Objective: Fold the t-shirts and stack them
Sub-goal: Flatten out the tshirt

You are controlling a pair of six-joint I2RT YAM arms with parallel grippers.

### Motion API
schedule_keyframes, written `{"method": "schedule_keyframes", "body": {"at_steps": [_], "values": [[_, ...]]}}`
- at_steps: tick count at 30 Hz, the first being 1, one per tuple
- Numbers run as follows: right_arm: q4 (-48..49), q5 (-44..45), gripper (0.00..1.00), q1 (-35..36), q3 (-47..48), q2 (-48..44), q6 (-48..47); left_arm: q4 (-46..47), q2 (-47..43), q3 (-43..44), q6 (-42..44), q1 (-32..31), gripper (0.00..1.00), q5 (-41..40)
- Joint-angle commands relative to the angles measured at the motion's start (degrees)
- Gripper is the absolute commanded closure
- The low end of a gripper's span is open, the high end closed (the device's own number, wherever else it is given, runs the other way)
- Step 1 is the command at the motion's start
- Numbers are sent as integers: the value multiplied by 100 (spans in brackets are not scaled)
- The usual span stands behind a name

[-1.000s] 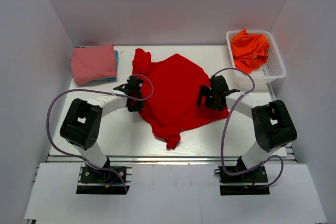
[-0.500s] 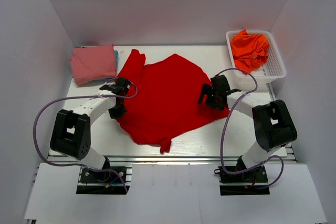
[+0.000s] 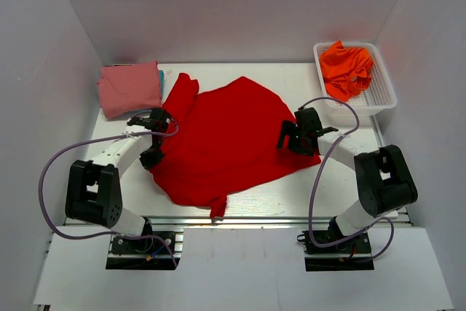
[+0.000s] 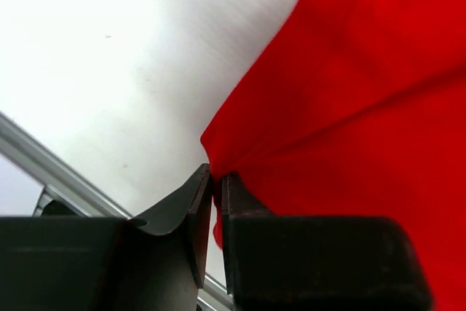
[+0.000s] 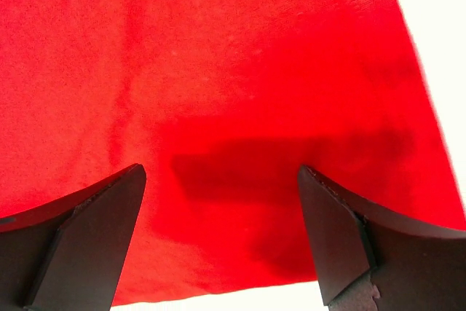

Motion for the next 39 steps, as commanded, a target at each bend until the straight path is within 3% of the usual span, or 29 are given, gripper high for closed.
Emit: {"method": "schedule_keyframes", "body": {"at_steps": [1,4,6,7,8,11,18,22,28,32,35,39], "values": [[-92,75,10,-43,-40,-277,-116,-271,-295,265,-257,166,77,-359],[-83,146,10,-34,-32,-347,-142,-367,-295,327,-318,288,77,-411],[-109,303,10,-26,-5,-373,-151,-368,-347,397,-319,359,64,-351],[-101,200,10,-25,13,-391,-212,-368,-348,397,-319,411,50,-350],[-83,181,10,-25,48,-434,-239,-368,-348,484,-319,412,1,-289],[-31,129,10,9,241,-408,-362,-123,-470,661,65,412,0,-61],[242,-258,10,150,1312,442,-977,2046,-243,1056,1559,306,0,1266],[-214,-355,10,238,3073,1567,-1328,2987,775,1592,1790,393,0,1855],[-460,-794,10,265,5029,3507,-1618,3350,2305,2427,1790,500,0,1839],[-1014,-1171,10,265,6976,4617,-1637,3271,3009,2823,1720,692,0,1839],[-1294,-1251,10,203,7613,5251,-1540,3271,3307,2885,1667,763,0,1918],[-1287,-875,10,142,7379,5313,-1242,3429,3484,2885,1667,947,0,2100]]}}
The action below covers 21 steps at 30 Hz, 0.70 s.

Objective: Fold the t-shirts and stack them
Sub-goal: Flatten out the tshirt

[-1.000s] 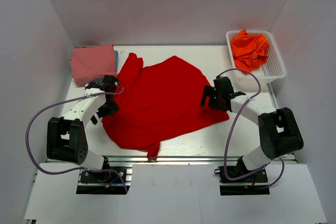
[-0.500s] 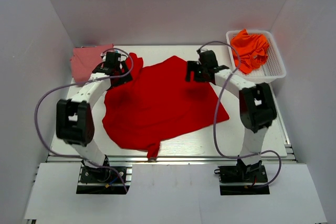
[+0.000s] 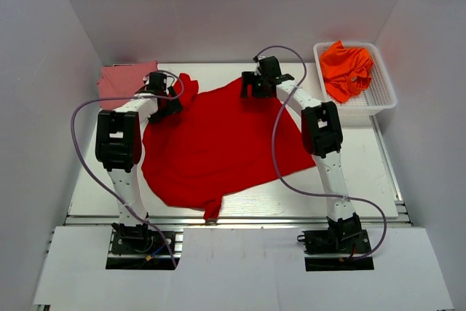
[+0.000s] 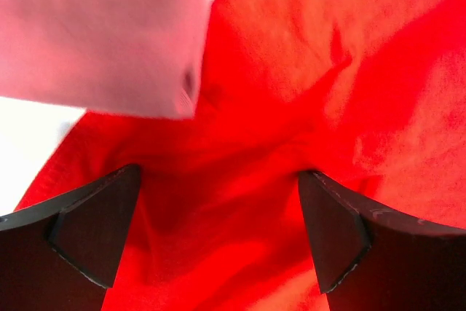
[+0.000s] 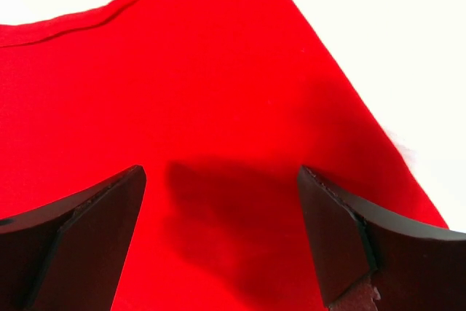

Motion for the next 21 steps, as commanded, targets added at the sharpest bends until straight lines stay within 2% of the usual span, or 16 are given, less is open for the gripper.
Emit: {"method": "schedule_keyframes", "body": {"at_steps": [1,8,10,13,17,19,21], "values": [[-411,156,10,-136,-184,-85,261,181,208,165,-22,137,0,353],[-727,830,10,-645,-1204,-604,797,129,1060,1175,583,190,0,1056],[-718,1035,10,-882,-1389,-710,815,208,1297,1571,829,137,0,1548],[-718,1228,10,-1164,-1328,-728,754,270,1894,2361,1129,84,0,2138],[-762,1220,10,-1419,-915,-474,613,-336,2826,4036,1190,84,0,2138],[-719,1202,10,-1437,-669,-420,342,-346,3135,4366,1191,84,0,2138],[-666,1036,10,-1455,-433,-376,148,82,3135,4446,1243,84,0,2348]]}}
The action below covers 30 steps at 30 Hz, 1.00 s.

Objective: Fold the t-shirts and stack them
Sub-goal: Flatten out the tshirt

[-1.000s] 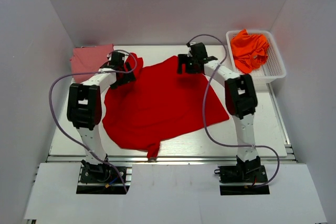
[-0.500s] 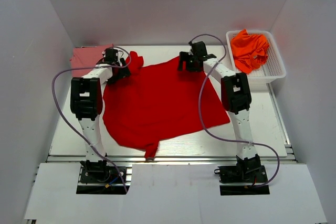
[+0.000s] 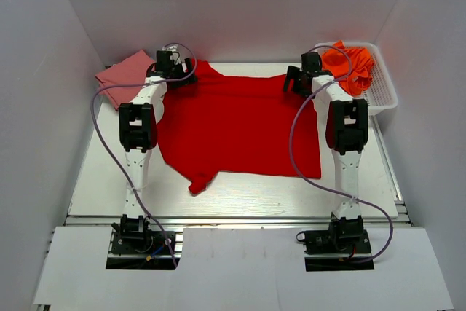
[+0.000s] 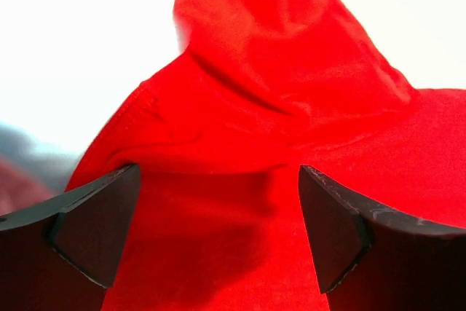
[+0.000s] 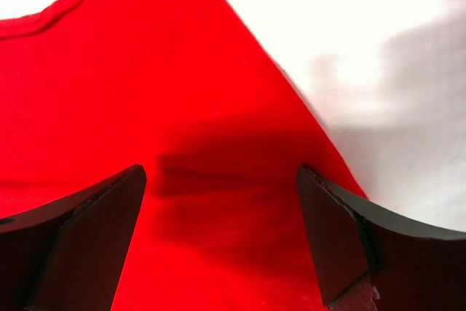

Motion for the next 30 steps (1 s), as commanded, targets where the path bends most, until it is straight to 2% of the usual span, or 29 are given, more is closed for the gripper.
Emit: {"method": "schedule_keyframes", "body": {"at_steps": [1,5,10,14,17,19,20,21,22,23,24,26,27,30], "values": [[-226,74,10,-5,421,232,-519,-29,233,105,153,23,0,615],[-209,-268,10,38,702,57,-932,385,67,298,153,23,0,1232],[55,-726,10,161,335,-629,-1206,299,-566,352,214,23,0,1233],[117,-718,10,442,-254,-1322,-1382,192,-1523,-411,416,-82,0,1233],[248,-709,10,539,-1078,-1894,-1242,-220,-2437,-1360,469,-83,0,856],[582,-727,10,636,-1765,-2420,-1040,-292,-2964,-2404,347,-135,0,548],[739,-701,10,645,-2411,-2562,-961,-352,-3584,-2826,268,-196,0,382],[880,-692,10,636,-2618,-2955,-664,-353,-3904,-3709,198,-249,0,380],[951,-674,10,636,-2820,-3072,-548,-275,-4229,-4170,23,-249,0,328],[1100,-709,10,645,-3379,-3203,-399,-196,-4545,-4984,-31,-310,0,327],[1145,-735,10,645,-3558,-3544,-293,-195,-5149,-5358,-93,-398,0,327],[1285,-858,10,662,-4101,-3705,-205,-291,-5697,-6243,-233,-513,0,397],[1268,-876,10,689,-4192,-3836,-169,-292,-6187,-6510,-286,-644,0,398],[1251,-1121,10,724,-4684,-4170,-55,-633,-6762,-7486,-717,-828,0,835]]}}
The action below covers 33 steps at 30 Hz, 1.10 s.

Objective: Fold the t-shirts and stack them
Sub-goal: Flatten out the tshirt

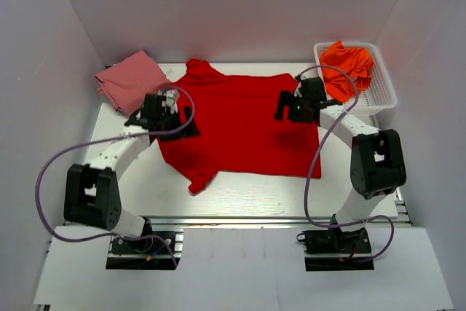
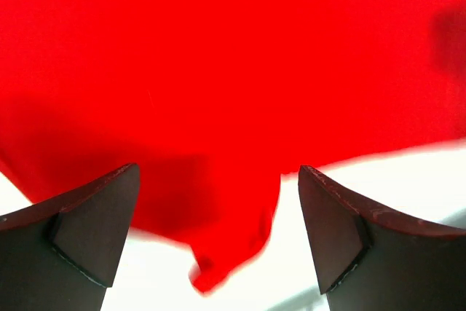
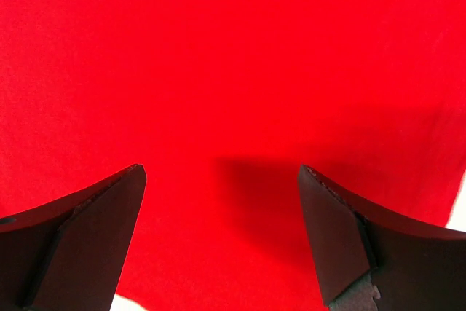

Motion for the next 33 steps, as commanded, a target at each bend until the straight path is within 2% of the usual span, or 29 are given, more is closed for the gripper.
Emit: {"method": "schedule_keyframes", "body": {"at_steps": [1,4,7,11,15,18,19,20,21,22,25,29,33], "values": [[321,-331,10,38,-507,-490,301,-511,-762,-823,-648,-217,0,530],[435,-428,10,64,-1018,-745,337,-811,-1291,-1789,-878,-463,0,805],[480,-393,10,47,-1265,-807,354,-1241,-1828,-2073,-994,-700,0,797],[498,-340,10,38,-1335,-799,302,-1312,-1671,-2302,-1055,-877,0,743],[498,-305,10,38,-1371,-843,267,-1312,-1100,-2250,-1117,-1105,6,173],[454,-296,10,11,-1353,-878,266,-1181,-758,-2047,-1117,-1158,19,-196],[463,-261,10,29,-1362,-887,266,-1128,-695,-1934,-1117,-1219,34,-432],[480,-261,10,20,-1414,-939,249,-1128,-643,-1854,-1064,-1220,43,-513],[480,-243,10,12,-1423,-974,258,-1180,-581,-1767,-1012,-1220,48,-644],[480,-217,10,3,-1467,-1009,266,-1233,-581,-1566,-941,-1220,64,-724],[480,-217,10,20,-1538,-1036,266,-1321,-633,-1073,-888,-1272,100,-1145],[533,-296,10,11,-1582,-1001,231,-1260,-538,-449,-380,-1273,100,-1313],[419,-278,10,20,-1433,-808,144,-1602,724,1006,315,-1325,100,-1339]]}}
